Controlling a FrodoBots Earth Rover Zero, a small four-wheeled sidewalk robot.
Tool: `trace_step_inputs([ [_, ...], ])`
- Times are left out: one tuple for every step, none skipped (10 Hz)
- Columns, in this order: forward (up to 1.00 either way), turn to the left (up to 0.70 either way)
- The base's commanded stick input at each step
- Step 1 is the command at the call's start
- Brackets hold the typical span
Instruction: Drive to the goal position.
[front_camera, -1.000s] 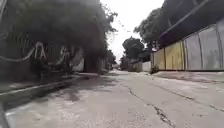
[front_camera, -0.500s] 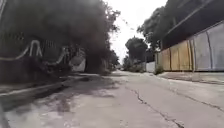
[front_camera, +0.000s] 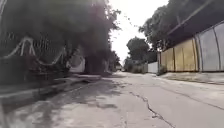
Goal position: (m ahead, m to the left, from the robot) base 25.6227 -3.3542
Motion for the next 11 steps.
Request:
trace_step_inputs([
  [1.0,-0.05],
  [1.0,-0.3],
  [1.0,-0.3],
  [1.0,-0.3],
  [1.0,-0.19],
  [1.0,0.0],
  [1.0,0.0],
  [1.0,-0.16],
  [1.0,-0.24],
  [1.0,-0.32],
  [1.0,-0.32],
])
